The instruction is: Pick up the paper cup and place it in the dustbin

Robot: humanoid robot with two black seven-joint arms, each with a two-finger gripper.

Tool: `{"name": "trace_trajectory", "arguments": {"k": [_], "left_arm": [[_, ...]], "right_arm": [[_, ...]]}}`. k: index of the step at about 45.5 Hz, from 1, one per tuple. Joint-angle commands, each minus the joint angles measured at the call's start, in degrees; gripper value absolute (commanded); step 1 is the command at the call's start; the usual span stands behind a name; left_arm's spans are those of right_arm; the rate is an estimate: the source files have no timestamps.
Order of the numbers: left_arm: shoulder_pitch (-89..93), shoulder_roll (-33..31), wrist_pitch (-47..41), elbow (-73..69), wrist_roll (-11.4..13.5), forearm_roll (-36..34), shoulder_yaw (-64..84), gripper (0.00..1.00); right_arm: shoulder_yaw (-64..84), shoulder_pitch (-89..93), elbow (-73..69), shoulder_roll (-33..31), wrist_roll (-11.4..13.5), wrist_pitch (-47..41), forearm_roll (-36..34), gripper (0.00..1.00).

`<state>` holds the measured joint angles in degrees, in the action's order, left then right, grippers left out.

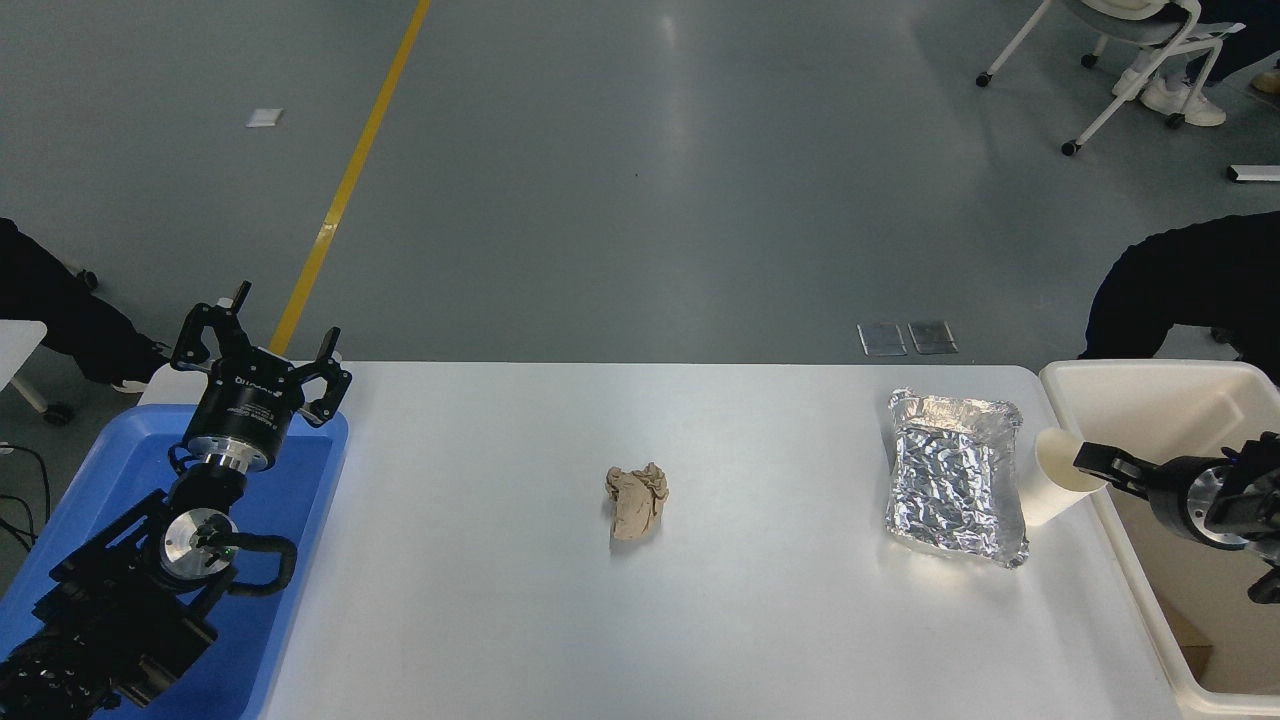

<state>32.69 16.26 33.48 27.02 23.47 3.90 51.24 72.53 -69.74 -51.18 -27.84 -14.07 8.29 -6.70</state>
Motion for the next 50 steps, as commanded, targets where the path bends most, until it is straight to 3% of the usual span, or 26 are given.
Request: {"name": "trace_trajectory", "arguments": {"k": [1,8,18,25,42,50], "left_arm": [[0.0,0.0,0.0,0.0,0.0,0.0,0.0,0.99],[0.0,0.0,0.0,0.1,0.0,0.1,0.0,0.99],[0.0,0.0,0.0,0.0,0.0,0.0,-0.1,0.99],[0.0,0.0,0.0,0.0,0.0,0.0,0.0,0.99],[0.0,0.0,0.1,0.1,0.0,0.1,0.0,0.99],[0.0,0.0,0.1,0.0,0.0,0.1,0.0,0.99]], "right_arm": [[-0.5,1.1,-0.1,0.2,-0.4,2.4,0.2,0.47],[-0.8,1.1,-0.4,0.3,-1.0,2.8,1.0,0.25],[-2.7,2.1,-0.7,0.9,-2.5,2.8,1.3,0.18],[-2.9,2.3,-0.9,0.9,-4.4,2.8,2.6,0.00],[-2.0,0.2,-0.7,-0.1,-4.6,2.8,2.9,0.00],[-1.4,-3.5,-0.9,-4.1,-4.7,2.3,3.0,0.00]]}}
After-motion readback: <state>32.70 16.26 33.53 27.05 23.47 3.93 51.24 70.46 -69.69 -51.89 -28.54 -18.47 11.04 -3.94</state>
